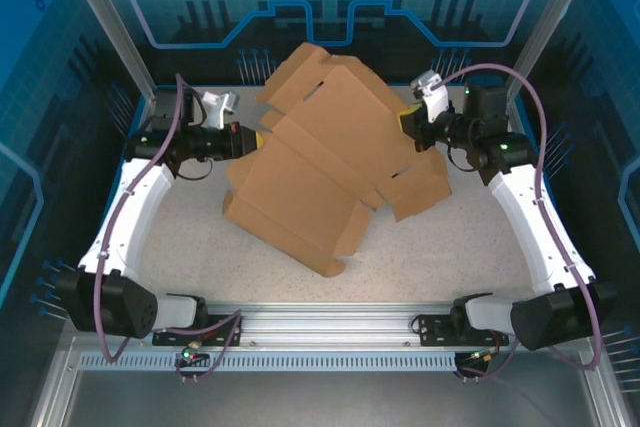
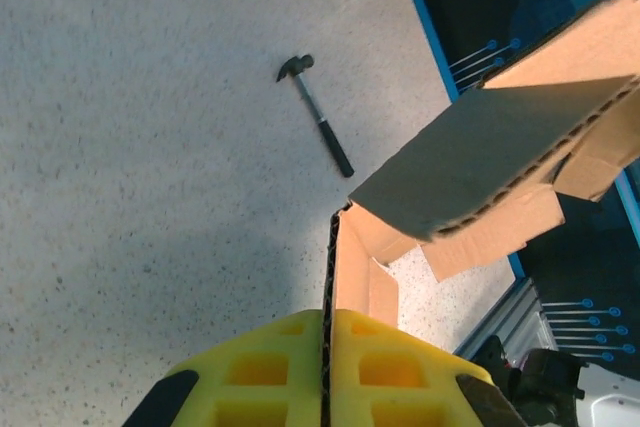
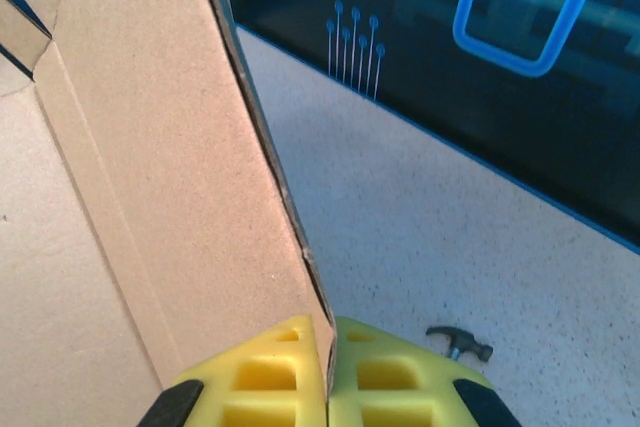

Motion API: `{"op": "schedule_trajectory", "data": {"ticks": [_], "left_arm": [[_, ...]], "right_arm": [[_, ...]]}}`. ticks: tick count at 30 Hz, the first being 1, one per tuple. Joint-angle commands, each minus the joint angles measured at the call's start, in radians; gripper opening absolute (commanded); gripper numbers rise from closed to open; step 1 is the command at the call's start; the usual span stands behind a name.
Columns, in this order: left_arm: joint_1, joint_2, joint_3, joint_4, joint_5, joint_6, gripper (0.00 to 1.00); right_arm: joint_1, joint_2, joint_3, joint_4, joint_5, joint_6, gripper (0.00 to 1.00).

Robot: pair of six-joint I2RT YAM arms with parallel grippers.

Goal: Fold the paper box

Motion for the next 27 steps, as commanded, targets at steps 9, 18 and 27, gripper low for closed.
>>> {"op": "schedule_trajectory", "data": {"ticks": [9, 18, 27], "left_arm": [[0.006, 0.241, -0.133, 0.222, -0.226, -0.144, 0.12], [0.008, 0.305, -0.145, 0.295, -0.515, -0.129, 0.4], [0.006, 0.124, -0.281, 0.455, -0.764, -0.153, 0.6]], "right_arm": [[0.066, 0.13, -0.04, -0.067, 0.163, -0.096, 0.0], [0.069, 0.241, 0.034, -0.146, 0.147, -0.052, 0.0], [0.141, 0.335, 0.141, -0.205, 0.32, -0.073, 0.0]]}}
